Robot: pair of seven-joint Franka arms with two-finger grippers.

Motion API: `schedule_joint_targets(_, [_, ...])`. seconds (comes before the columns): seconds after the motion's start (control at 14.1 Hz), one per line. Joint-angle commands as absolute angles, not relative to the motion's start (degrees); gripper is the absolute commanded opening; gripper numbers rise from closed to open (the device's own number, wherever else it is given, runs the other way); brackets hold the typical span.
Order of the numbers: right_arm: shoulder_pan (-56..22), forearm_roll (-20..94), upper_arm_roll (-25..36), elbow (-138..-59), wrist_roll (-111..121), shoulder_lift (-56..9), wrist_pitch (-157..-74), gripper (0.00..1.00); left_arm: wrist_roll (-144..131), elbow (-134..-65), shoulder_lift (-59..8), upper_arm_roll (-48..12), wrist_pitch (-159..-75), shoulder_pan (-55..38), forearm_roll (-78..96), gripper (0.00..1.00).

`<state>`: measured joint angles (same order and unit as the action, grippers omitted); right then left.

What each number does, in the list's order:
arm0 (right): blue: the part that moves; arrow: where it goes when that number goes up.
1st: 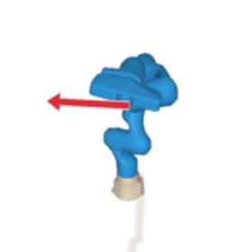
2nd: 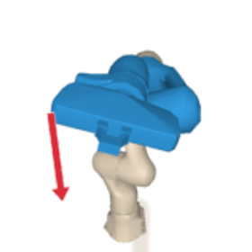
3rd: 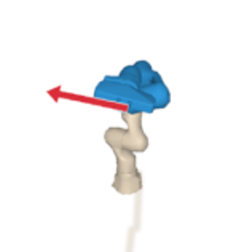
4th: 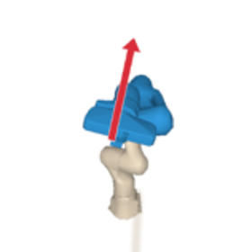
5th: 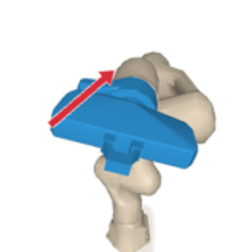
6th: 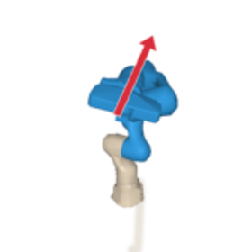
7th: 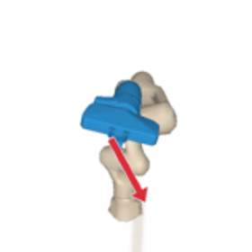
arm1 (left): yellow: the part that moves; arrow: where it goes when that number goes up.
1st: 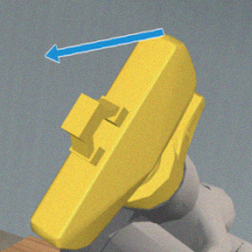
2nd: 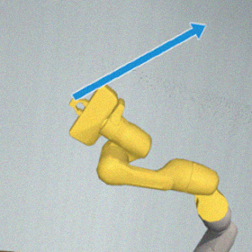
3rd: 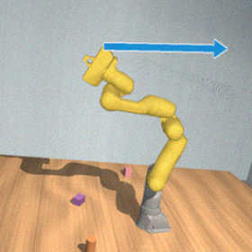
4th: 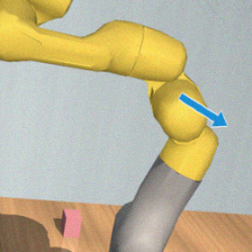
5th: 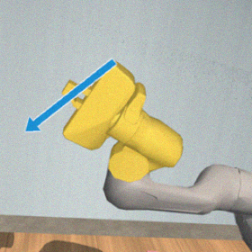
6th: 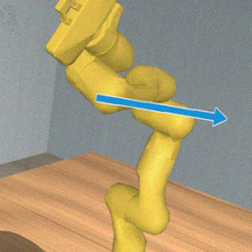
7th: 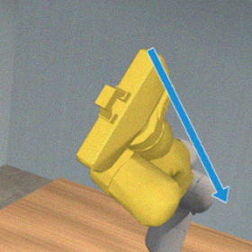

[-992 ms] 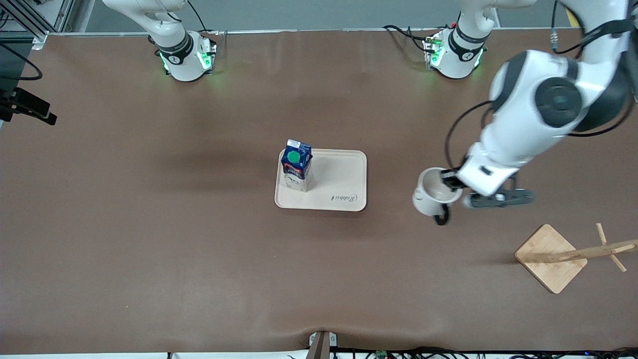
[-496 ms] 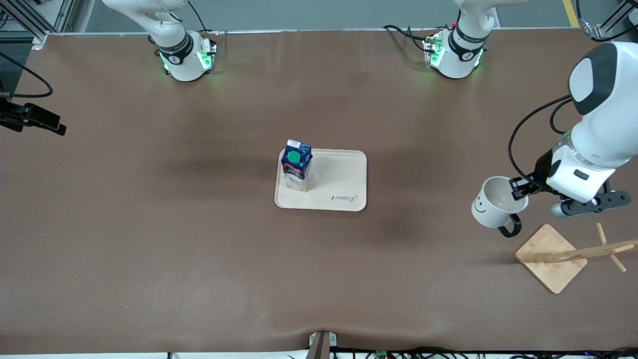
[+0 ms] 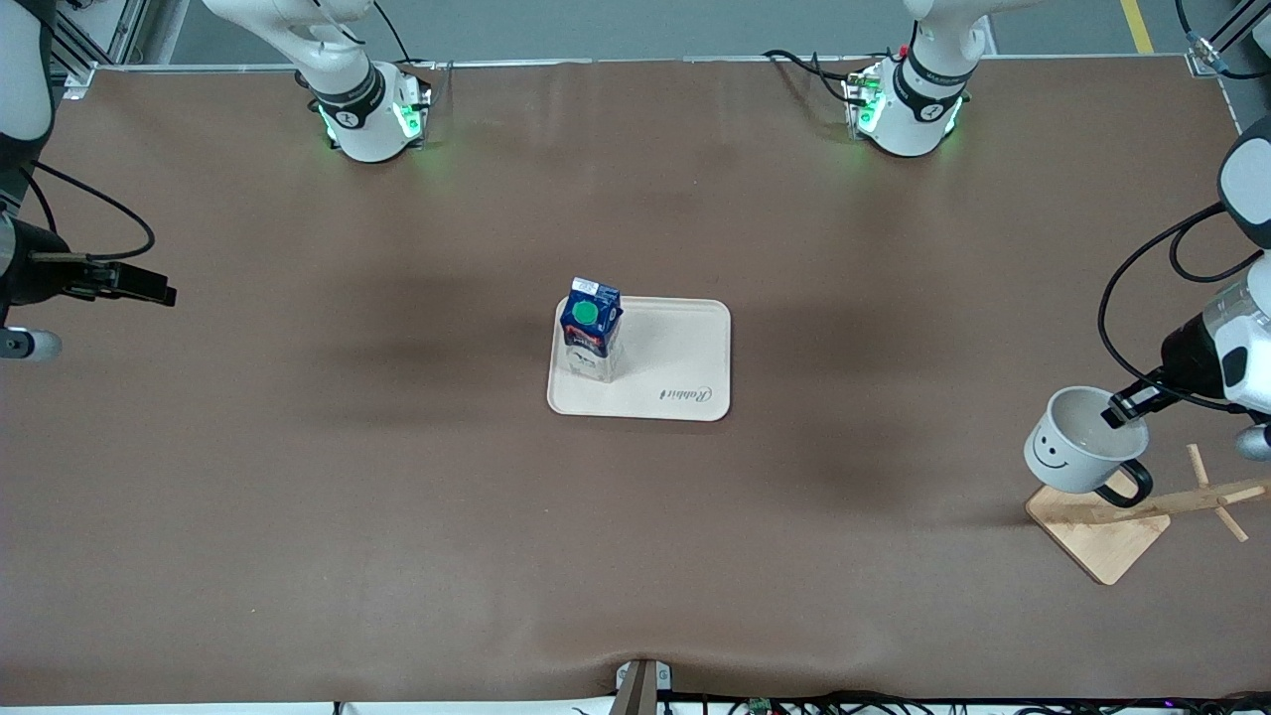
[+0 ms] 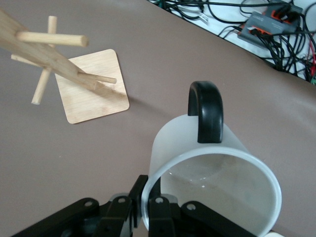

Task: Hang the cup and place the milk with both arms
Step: 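Carry the mug to the wooden stand with the left gripper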

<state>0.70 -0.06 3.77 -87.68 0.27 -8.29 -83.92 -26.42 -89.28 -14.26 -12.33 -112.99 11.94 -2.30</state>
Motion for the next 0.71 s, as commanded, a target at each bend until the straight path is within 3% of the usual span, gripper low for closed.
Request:
schedule_joint_targets(0.0, [-2.01,1.04,3.51,-86.31,0.35,-8.09,-83.14,1.0,-27.86,-88.42,-15.64,-12.74,-113.9,14.49,-2.2,0.0])
schedule_joint_targets(0.64, [-4.03,6.59,3.6,-85.43,-0.18,-9.93,-81.04,1.0,-29.0,-86.04,-18.19,-12.66,-116.01,18.36,-2.81,0.0])
